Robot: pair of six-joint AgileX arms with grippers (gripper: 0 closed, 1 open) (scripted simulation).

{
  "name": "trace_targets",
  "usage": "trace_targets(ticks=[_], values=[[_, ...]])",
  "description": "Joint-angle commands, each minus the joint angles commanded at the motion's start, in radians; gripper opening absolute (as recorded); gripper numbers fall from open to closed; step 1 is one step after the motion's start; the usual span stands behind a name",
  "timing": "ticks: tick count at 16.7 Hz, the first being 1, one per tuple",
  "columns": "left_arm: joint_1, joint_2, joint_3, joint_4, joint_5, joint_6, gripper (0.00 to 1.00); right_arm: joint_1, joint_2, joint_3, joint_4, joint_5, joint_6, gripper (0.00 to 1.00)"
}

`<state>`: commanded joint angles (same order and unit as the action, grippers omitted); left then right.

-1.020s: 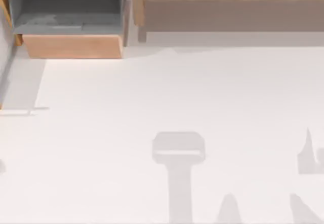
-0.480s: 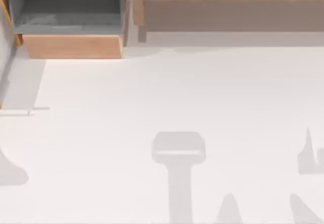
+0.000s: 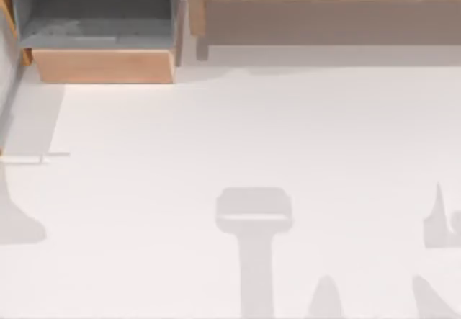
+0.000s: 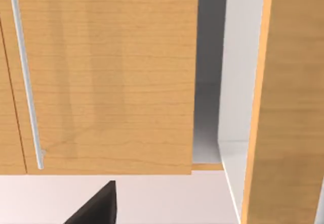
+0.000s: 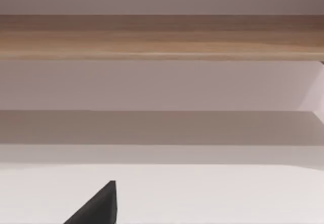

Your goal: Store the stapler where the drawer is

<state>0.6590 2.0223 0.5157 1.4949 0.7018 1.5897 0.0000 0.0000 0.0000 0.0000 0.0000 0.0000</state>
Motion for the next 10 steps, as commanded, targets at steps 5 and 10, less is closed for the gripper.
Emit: trace_targets(ticks=[5, 10], values=[[0.000, 0.000, 0.000, 0.000, 0.000, 0.000, 0.85, 0.000, 0.000, 0.000, 0.000, 0.000, 0.000, 1.00], [0.000, 0.000, 0.000, 0.000, 0.000, 0.000, 0.47, 0.000, 0.000, 0.000, 0.000, 0.000, 0.000, 1.00]])
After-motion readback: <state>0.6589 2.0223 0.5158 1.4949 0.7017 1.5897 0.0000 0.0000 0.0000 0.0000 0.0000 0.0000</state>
